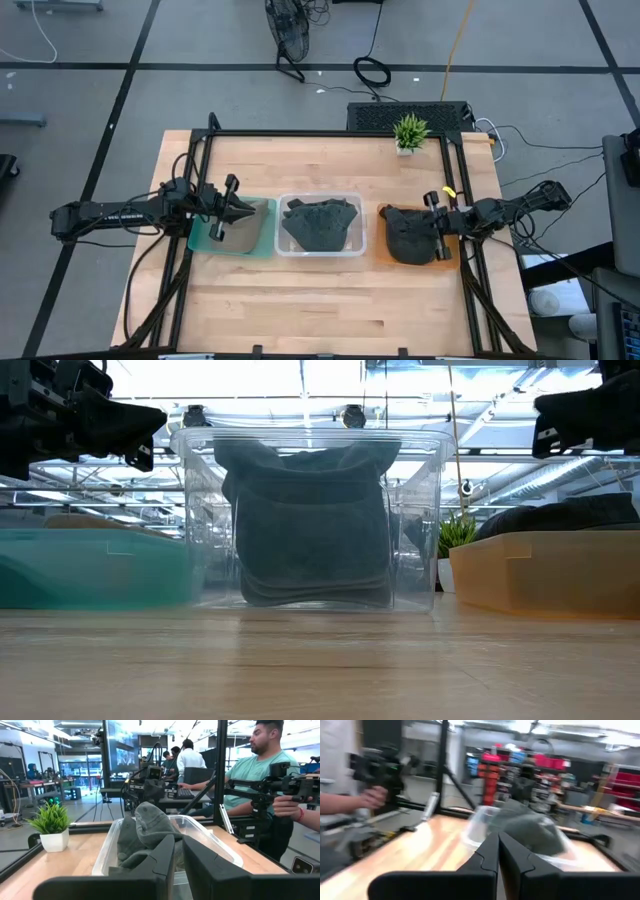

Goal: Pick & Place hat
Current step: Return to Home Position

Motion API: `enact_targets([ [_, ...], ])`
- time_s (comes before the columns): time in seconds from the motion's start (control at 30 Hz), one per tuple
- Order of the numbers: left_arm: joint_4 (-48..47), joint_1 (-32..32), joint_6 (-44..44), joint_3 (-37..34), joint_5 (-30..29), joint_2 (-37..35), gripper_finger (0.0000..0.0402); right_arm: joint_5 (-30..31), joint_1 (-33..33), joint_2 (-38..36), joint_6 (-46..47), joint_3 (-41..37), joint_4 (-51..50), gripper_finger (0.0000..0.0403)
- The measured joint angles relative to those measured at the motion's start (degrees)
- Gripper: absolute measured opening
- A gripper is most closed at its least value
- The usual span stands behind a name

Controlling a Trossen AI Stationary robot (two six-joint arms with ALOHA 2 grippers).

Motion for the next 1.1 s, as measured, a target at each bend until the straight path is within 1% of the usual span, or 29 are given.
enact_targets([
  [0.1, -0.02, 0.0, 0.0, 0.02, 0.0, 0.0, 0.0047, 4.93, 0.0, 0.0, -0.17, 0.0, -0.05, 0.0],
  [0.17, 0.01, 0.0, 1.02, 0.04, -0.04, 0.0, 0.0047, 5.37, -0.01, 0.02, -0.35, 0.0, 0.09, 0.0],
  [0.27, 0.07, 0.0, 4.09, 0.04, -0.97, 0.0, 0.0047, 3.67, -0.35, 0.01, -0.84, 0.0, 1.74, 0.0],
  [0.37, 0.07, 0.0, 4.59, 0.04, -0.96, 0.0, 0.0047, 1.48, -1.31, 0.09, -0.43, 0.0, 1.29, 0.0],
  [0.53, 0.07, 0.0, 3.78, 0.04, -0.98, 0.0, 0.0047, 1.66, -3.22, 0.13, -0.46, -0.02, 1.36, 0.0],
  [0.77, 0.07, 0.0, 3.93, 0.04, -0.98, 0.0, 0.0047, 1.37, -8.36, 0.13, 2.12, -0.02, 2.4, 0.0],
  [0.93, 0.01, 0.0, 5.84, 0.04, -0.99, 0.01, 0.0047, -4.24, -11.22, 0.26, 1.98, -0.02, 2.14, 0.0],
  [1.1, 0.02, 0.0, 7.01, 0.04, -0.98, 0.02, 0.0047, -4.29, -13.05, 0.26, 1.69, -0.02, 1.75, 0.0],
])
